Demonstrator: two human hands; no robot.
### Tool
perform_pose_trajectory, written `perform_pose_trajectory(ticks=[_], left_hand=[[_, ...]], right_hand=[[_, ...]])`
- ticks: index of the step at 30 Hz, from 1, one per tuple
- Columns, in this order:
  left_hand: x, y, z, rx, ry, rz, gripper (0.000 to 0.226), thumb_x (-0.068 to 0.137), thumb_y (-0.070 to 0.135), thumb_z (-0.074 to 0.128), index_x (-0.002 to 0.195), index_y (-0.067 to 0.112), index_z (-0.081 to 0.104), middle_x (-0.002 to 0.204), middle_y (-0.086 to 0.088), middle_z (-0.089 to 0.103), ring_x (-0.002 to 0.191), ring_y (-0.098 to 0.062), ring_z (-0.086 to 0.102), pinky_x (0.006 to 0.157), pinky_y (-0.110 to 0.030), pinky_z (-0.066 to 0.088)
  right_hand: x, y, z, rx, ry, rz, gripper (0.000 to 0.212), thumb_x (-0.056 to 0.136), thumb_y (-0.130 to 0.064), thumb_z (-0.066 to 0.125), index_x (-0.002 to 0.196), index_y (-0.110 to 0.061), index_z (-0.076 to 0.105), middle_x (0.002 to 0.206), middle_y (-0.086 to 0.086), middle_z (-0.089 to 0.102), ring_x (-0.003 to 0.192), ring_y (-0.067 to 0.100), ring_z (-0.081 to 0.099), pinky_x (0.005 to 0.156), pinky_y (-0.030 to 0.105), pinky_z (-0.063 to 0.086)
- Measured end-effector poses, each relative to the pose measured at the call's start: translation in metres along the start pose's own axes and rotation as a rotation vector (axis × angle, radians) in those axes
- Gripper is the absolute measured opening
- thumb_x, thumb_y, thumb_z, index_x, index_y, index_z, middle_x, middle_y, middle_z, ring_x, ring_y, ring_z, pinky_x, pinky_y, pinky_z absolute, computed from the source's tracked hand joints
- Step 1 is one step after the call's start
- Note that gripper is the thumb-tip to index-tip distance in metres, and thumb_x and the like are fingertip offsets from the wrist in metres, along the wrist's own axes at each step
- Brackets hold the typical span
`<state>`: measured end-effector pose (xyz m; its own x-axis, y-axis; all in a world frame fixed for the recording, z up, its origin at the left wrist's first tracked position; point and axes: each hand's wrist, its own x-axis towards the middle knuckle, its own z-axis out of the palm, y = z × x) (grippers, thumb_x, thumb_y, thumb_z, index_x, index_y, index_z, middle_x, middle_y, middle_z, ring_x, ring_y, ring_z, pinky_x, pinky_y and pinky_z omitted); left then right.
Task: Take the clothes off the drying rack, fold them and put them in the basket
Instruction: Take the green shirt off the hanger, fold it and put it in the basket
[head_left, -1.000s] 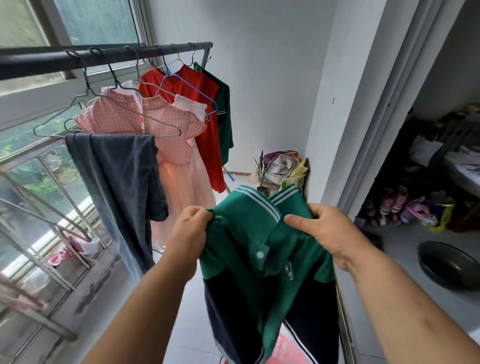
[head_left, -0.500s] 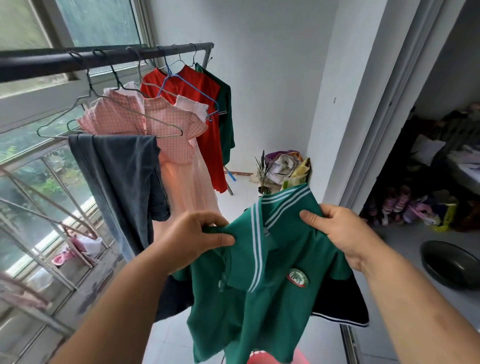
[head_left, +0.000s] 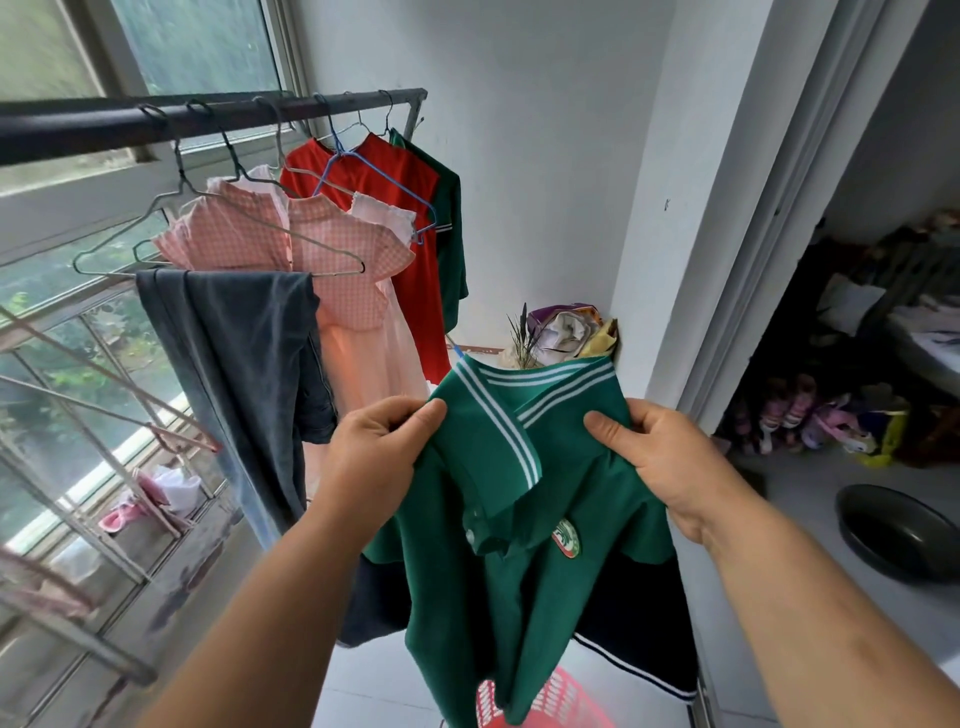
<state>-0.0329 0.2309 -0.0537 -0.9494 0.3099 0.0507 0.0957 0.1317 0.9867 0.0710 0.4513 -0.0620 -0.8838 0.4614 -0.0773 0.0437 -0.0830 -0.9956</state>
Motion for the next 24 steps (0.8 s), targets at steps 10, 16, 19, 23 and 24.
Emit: perform_pose_trajectory(ticks=[10, 16, 19, 23, 24], left_hand=[[0.002, 0.003, 0.005, -0.342, 0.061, -0.369, 0.019, 0.089, 0.021, 0.064, 0.089, 0.005, 0.075, 0.082, -0.017, 0.075, 0.07, -0.03, 0.073, 0.061, -0.034, 0.057], [0.001, 0.004, 0.007, -0.301, 0.033, -0.302, 0.023, 0.093, 0.024, 0.062, 0.09, 0.004, 0.074, 0.084, -0.017, 0.075, 0.077, -0.029, 0.073, 0.068, -0.035, 0.056], [-0.002, 0.008, 0.009, -0.276, 0.029, -0.264, 0.024, 0.094, 0.024, 0.061, 0.089, 0.004, 0.073, 0.083, -0.017, 0.075, 0.078, -0.03, 0.073, 0.073, -0.038, 0.057], [-0.006, 0.01, 0.012, -0.251, 0.013, -0.206, 0.023, 0.094, 0.025, 0.061, 0.085, 0.009, 0.073, 0.08, -0.013, 0.075, 0.073, -0.026, 0.072, 0.069, -0.036, 0.057], [-0.006, 0.01, 0.012, -0.243, -0.002, -0.188, 0.022, 0.093, 0.026, 0.062, 0.082, 0.011, 0.073, 0.079, -0.012, 0.075, 0.07, -0.025, 0.071, 0.067, -0.035, 0.056]], right_hand=[[0.001, 0.007, 0.012, -0.158, 0.003, -0.079, 0.011, 0.096, -0.021, 0.06, 0.103, -0.021, 0.068, 0.099, -0.004, 0.076, 0.095, 0.017, 0.072, 0.087, 0.035, 0.057], [-0.007, 0.008, 0.025, -0.295, 0.045, -0.19, 0.058, 0.074, -0.04, 0.078, 0.122, -0.031, 0.048, 0.106, -0.009, 0.07, 0.093, 0.004, 0.07, 0.085, 0.029, 0.058], [-0.011, 0.003, 0.032, -0.282, -0.004, -0.166, 0.065, 0.058, -0.056, 0.079, 0.112, -0.027, 0.057, 0.101, -0.008, 0.074, 0.093, 0.005, 0.07, 0.086, 0.029, 0.057], [-0.008, 0.003, 0.037, -0.317, 0.008, -0.117, 0.029, 0.071, -0.031, 0.086, 0.095, -0.023, 0.071, 0.091, -0.007, 0.077, 0.088, 0.013, 0.073, 0.087, 0.039, 0.057], [-0.008, 0.002, 0.037, -0.292, 0.017, -0.129, 0.02, 0.074, -0.022, 0.084, 0.091, -0.024, 0.073, 0.09, -0.009, 0.077, 0.087, 0.011, 0.073, 0.088, 0.037, 0.057]])
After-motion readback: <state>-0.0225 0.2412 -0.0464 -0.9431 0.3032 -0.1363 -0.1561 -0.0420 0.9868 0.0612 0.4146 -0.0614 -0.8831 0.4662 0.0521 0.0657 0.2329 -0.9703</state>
